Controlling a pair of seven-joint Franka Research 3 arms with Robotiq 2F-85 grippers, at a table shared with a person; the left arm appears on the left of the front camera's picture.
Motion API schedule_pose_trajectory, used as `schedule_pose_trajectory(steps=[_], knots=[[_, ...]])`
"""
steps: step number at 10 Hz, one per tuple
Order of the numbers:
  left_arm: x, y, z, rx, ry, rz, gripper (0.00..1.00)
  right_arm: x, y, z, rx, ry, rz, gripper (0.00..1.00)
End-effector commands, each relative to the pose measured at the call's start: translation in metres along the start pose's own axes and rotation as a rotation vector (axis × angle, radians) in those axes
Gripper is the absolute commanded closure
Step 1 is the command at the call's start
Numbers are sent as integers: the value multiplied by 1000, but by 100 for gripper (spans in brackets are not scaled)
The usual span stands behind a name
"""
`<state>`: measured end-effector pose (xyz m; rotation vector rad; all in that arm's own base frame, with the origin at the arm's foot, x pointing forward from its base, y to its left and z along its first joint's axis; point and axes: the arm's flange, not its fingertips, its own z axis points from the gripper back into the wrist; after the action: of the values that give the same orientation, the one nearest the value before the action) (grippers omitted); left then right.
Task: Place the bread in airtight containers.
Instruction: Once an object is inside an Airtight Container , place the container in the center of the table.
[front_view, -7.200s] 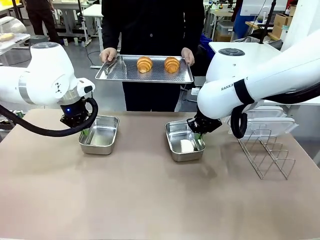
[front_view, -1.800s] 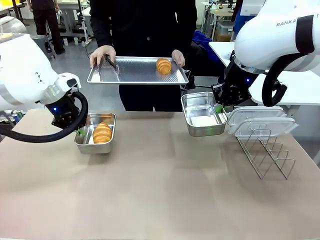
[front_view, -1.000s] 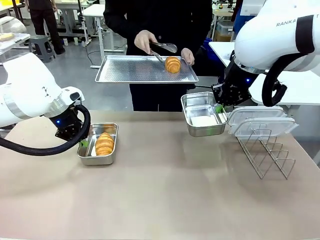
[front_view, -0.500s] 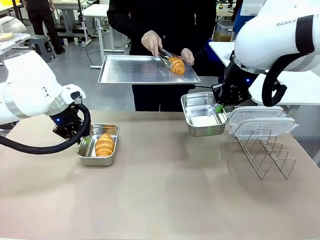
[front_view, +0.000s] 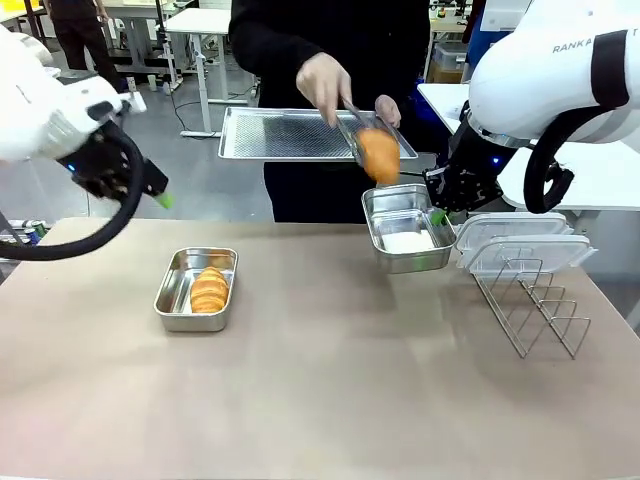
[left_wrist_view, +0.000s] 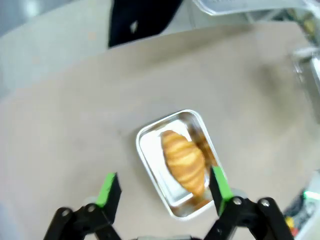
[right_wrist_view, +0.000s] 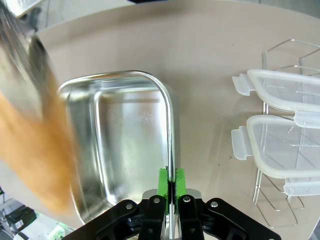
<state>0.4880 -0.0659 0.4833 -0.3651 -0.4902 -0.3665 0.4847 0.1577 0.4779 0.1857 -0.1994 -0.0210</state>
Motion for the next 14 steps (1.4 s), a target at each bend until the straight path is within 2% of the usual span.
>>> schedule_pose_trajectory(steps=[1, 4, 6, 8, 9, 10, 14], knots=[[-17, 30, 37, -228, -20, -195, 0, 0, 1, 3, -10, -7, -5, 100], [-49, 70, 95, -387, -146, -431, 0, 0, 1, 3, -10, -7, -5, 100], [-65, 84, 102, -398, -212, -491, 0, 0, 1, 3, -10, -7, -5, 100], [-70, 85, 100, -406, -229, -523, 0, 0, 1, 3, -10, -7, -5, 100], [-67, 85, 97, -420, -237, -478, 0, 0, 1, 3, -10, -7, -5, 100], [-73, 90, 110, -386, -203, -509, 0, 0, 1, 3, -10, -7, -5, 100], [-73, 90, 110, -386, -203, -509, 0, 0, 1, 3, -10, -7, -5, 100]])
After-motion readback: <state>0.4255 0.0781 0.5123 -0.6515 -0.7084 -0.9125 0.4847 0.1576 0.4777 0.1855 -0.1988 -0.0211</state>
